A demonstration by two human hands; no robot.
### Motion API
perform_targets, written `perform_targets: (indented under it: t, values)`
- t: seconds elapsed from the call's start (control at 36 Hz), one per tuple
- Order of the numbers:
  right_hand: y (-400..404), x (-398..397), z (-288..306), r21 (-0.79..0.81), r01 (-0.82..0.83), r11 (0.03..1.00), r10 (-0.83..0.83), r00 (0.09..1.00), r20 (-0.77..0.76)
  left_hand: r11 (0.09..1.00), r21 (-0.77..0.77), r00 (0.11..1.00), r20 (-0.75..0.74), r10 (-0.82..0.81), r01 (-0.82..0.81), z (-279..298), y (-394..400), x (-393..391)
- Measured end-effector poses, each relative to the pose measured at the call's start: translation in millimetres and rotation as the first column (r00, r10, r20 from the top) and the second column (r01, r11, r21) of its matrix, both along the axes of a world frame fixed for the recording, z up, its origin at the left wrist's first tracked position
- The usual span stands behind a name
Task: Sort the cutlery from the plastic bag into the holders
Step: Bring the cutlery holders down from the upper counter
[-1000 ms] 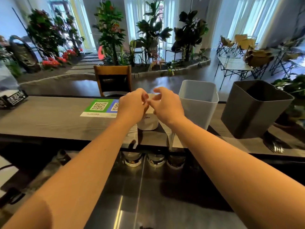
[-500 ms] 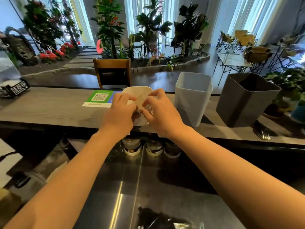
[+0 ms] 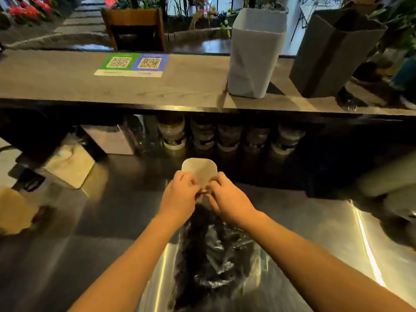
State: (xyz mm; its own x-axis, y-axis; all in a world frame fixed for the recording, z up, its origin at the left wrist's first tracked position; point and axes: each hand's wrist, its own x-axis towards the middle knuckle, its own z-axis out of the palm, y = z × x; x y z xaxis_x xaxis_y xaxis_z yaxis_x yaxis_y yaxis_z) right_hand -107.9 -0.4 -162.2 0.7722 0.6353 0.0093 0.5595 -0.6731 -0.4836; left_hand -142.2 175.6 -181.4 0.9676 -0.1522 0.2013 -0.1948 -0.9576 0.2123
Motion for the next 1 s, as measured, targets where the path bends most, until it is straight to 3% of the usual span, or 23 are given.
perform_targets:
  t: [0.14,0.25,0.36,0.44,0.53,0.61,0.67,0.78,0.86,1.0]
  values:
    - [1,2,-24,-0.166,0.03,0.986,-0.07,0.968,-0.241,0.968,0.251,0.961,-0.267,0.069,0.0,-26,-13,12]
    - [-2,4,-26,-0.242,-0.011,0.97,-0.065,0.951,-0.302,0.929,0.368,0.95,-0.302,0.081,0.038,-33,-18,8]
    - [-7,13,-10,-0.169,0.058,0.984,-0.098,0.966,-0.24,0.956,0.293,0.985,-0.154,0.078,-0.03,-24,-20,7]
    - [-8,25,18,0.002,0.16,0.987,-0.157,0.97,-0.185,0.996,0.074,0.994,0.105,0.04,-0.048,1,-24,21]
    - [-5,41,56,0.232,0.276,0.933,-0.246,0.958,-0.151,0.992,-0.12,0.95,0.303,0.07,-0.034,49,-31,51]
    - [-4,56,99,0.357,0.346,0.868,-0.328,0.938,-0.11,0.976,-0.214,0.928,0.353,0.12,-0.044,95,-40,87]
    - [-5,65,122,0.385,0.362,0.849,-0.359,0.93,-0.081,0.986,-0.141,0.946,0.298,0.128,-0.089,123,-45,110]
    - [-9,81,150,0.356,0.363,0.861,-0.357,0.93,-0.083,0.988,0.071,0.989,-0.057,0.14,-0.136,146,-50,141]
    - [-15,88,161,0.265,0.361,0.894,-0.344,0.933,-0.11,0.983,0.172,0.998,0.007,0.061,-0.062,140,-39,151]
    - [-29,86,162,0.226,0.334,0.915,-0.305,0.94,-0.154,0.989,0.145,0.987,0.163,-0.007,-0.017,141,-27,135]
